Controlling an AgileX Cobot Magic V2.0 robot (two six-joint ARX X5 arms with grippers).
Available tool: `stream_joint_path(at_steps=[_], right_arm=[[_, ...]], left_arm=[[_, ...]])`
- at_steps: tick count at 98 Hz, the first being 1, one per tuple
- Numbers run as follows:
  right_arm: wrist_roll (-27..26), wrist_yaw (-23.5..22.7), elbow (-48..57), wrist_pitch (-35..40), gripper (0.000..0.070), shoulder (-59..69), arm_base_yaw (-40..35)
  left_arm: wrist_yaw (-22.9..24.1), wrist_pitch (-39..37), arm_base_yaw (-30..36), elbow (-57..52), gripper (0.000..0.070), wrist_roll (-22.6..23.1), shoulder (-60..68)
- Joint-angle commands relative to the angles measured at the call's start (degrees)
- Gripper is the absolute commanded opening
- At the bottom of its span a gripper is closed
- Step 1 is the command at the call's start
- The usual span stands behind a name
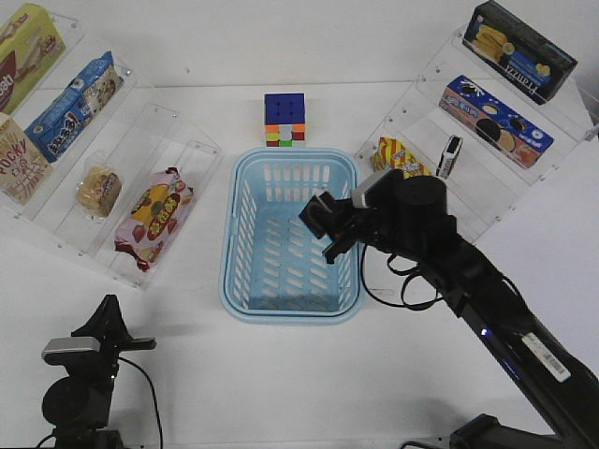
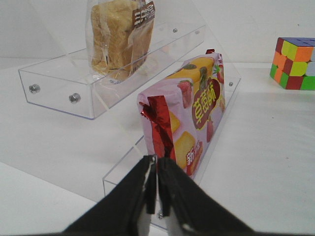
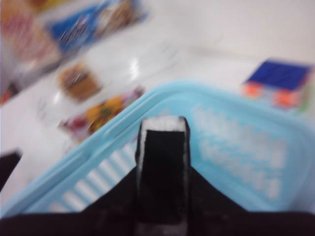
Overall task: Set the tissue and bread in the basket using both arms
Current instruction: 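Carry the black box with the right gripper and drop it into the basket, then withdraw the right gripper from the basket toward the robot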
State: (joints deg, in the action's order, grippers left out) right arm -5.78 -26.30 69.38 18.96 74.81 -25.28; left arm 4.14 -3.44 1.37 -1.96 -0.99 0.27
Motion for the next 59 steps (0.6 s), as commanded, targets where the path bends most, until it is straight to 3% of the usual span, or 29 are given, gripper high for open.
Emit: stream_joint_path(at_steps=[1,21,26,33,34,35,36,47,59], right_arm=[[1.38,1.70,0.79,-0.66,0.0405,1.70,-1.29],[2.38,3.91,0.81,-2.54,0.0389,0.59,-1.75],[2.40,6.88,0.81,-2.36,0.0306,-1.18,-0.87],[2.64,11.50,0.81,-1.53,0.0121,-4.22,1.18],[2.64,12.04,0.81,-1.33,0.0095,-4.70,1.53],[2.58,18.01,-1.36,0.37,0.0000,-11.96,5.86],[2.60,21.40,-15.12,-11.13,0.0000,-23.71,7.48],[2.56,25.35,-28.50,-22.67,0.0000,-33.33,7.82],[2.60,29.46,-38.42,-28.85,0.0000,-40.41,7.85]], left_arm=[[-0.15,-0.94,-0.07,1.16,0.0001,-0.13,-0.09],[-0.15,-0.96,-0.07,1.16,0.0001,-0.24,-0.09],[-0.15,-1.16,-0.07,1.16,0.0001,-0.76,-0.09],[-0.17,-1.33,-0.07,1.16,0.0001,-2.99,-0.09],[-0.17,-1.36,-0.07,1.16,0.0001,-3.48,-0.09],[-0.17,-2.73,-0.07,1.14,0.0001,-14.16,-0.09],[-0.17,-4.04,-0.07,-0.02,0.0001,-25.99,-0.09],[-0.28,-2.56,-0.07,-3.32,0.0001,-28.79,0.24],[-0.37,4.07,-0.07,-11.47,0.0001,-26.77,3.63]])
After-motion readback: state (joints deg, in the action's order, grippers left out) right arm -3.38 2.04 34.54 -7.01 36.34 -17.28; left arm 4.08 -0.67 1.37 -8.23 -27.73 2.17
